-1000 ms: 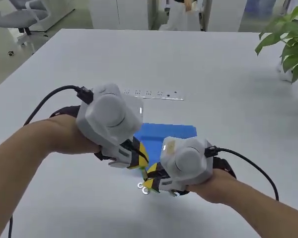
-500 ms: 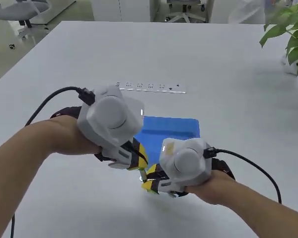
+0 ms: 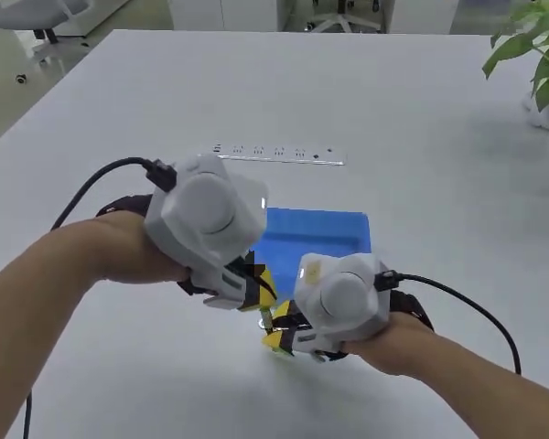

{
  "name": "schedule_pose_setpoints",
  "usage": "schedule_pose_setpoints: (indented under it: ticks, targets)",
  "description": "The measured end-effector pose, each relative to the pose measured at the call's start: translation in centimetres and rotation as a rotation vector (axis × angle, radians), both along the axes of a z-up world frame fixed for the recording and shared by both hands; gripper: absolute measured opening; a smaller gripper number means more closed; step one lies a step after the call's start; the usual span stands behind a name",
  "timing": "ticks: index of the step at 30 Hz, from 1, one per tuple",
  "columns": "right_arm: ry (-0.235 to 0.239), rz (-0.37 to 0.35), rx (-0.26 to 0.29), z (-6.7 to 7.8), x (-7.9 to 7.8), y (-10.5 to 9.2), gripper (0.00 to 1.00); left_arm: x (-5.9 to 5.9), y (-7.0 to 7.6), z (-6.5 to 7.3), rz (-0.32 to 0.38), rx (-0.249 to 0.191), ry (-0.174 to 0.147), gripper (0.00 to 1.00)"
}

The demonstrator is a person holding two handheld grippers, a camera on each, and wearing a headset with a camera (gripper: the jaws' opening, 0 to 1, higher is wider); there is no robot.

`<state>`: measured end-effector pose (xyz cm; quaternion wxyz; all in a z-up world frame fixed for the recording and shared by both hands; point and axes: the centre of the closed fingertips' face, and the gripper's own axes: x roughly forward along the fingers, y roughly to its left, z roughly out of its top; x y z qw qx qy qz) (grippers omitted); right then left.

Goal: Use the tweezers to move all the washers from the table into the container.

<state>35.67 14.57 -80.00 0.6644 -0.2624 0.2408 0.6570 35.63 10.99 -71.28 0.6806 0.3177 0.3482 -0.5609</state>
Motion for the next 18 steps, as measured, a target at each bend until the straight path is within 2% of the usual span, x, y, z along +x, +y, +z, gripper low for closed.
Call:
schedule_pose_setpoints:
  ticks: [7,18]
  targets:
    - [0.020,-0.013,0.001,-0.04,-0.09,-0.02,0.10,0.00,-0.06,0.02,0.006,-0.004,0.002,0.05]
    - [0.014,-0.002,-0.011,-0.02,-0.24,-0.13,0.10,-0.32,-0.01,0.07,-0.001,0.005,0.002,0.05]
